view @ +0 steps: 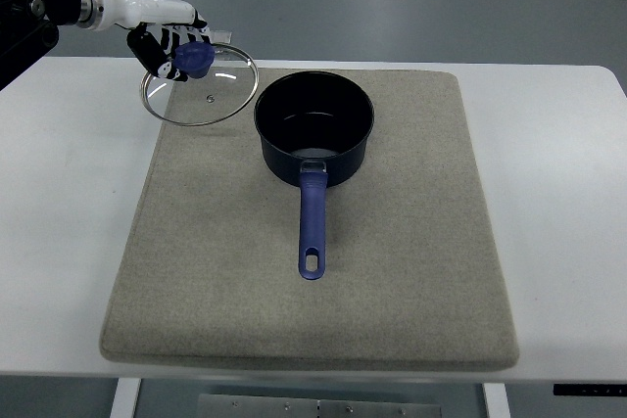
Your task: Open pot lid and place left with left hand
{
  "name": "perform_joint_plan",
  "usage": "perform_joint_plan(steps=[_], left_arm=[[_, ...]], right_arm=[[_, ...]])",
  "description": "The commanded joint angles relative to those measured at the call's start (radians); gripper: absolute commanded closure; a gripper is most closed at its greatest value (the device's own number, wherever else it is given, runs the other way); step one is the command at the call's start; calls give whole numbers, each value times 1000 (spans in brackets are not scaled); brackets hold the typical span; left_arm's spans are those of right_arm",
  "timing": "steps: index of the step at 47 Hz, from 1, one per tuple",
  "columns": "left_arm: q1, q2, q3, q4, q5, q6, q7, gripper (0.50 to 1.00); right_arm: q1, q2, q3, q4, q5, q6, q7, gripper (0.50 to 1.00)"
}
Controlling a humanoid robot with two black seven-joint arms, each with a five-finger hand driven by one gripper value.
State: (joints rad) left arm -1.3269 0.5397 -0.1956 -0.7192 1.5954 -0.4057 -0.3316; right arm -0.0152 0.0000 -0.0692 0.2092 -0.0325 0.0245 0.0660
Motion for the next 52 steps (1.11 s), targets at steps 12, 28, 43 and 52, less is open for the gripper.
perform_joint_plan(steps=[12, 28, 43, 52], left_arm=[[48, -18, 114, 53, -21, 96, 3, 918], [74, -57, 108, 67, -251, 99, 6, 542], [84, -61, 110, 190, -738, 97, 6, 510], [155, -73, 78, 198, -1050, 27, 6, 510]], right_arm=[[0, 0, 0, -1, 0, 0, 0, 583], [1, 0, 0, -1, 0, 0, 0, 583], [1, 0, -1, -1, 0, 0, 0, 583], [1, 0, 0, -1, 0, 0, 0, 583]])
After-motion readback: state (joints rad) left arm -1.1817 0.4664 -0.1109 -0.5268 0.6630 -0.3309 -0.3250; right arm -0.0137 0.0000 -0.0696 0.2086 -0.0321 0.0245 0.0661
